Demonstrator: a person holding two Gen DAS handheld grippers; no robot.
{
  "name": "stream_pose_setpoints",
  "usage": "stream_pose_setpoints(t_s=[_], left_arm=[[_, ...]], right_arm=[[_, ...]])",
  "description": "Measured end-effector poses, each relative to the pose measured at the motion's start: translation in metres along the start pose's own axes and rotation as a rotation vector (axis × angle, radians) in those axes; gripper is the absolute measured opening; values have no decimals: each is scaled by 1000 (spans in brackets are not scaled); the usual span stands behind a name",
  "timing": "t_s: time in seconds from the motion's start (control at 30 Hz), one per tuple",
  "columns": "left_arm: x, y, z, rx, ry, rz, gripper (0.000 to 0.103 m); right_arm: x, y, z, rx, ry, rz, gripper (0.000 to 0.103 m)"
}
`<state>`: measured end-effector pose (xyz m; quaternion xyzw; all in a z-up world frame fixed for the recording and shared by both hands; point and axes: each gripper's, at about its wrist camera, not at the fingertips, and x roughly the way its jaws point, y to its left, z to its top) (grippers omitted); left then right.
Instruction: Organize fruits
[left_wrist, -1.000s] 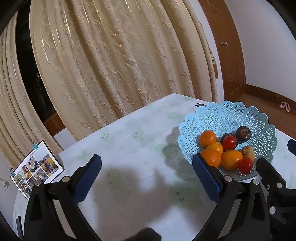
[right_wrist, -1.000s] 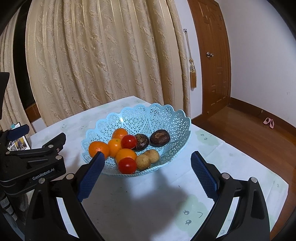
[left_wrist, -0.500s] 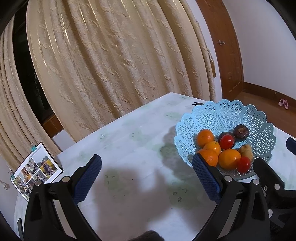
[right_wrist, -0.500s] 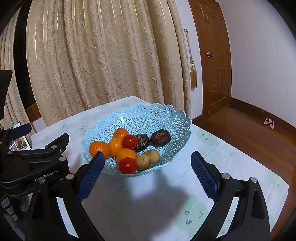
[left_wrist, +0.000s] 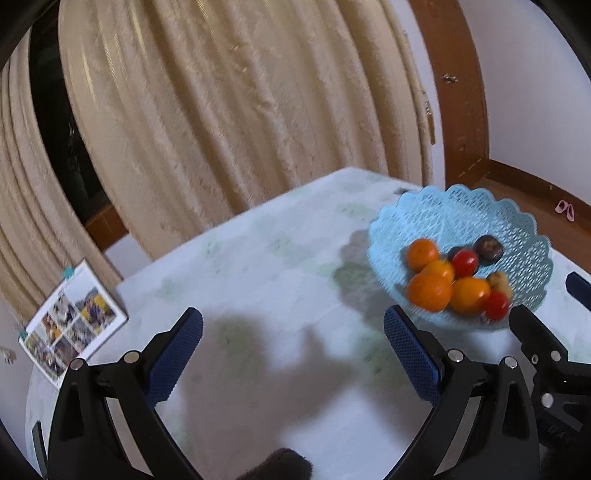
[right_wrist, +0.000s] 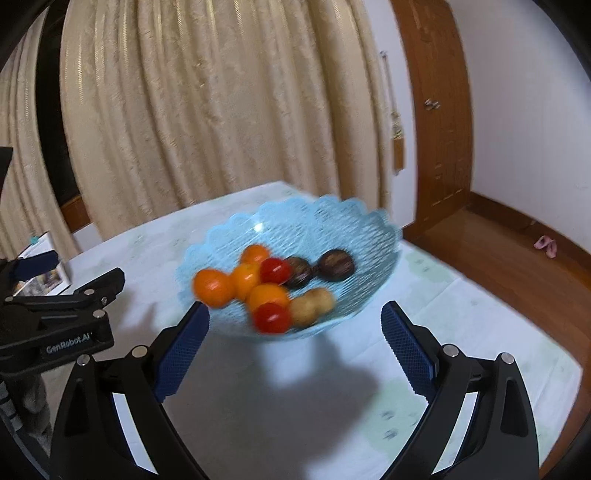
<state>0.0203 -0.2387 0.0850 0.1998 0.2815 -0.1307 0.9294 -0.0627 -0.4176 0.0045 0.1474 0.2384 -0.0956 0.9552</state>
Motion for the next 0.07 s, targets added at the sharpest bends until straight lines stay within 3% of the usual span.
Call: stream_pose_setpoints(t_s=[0.07], left_arm=[[1, 12, -9, -13, 25, 8, 98]], right_arm=[[3, 8, -4, -9, 38, 45, 96]])
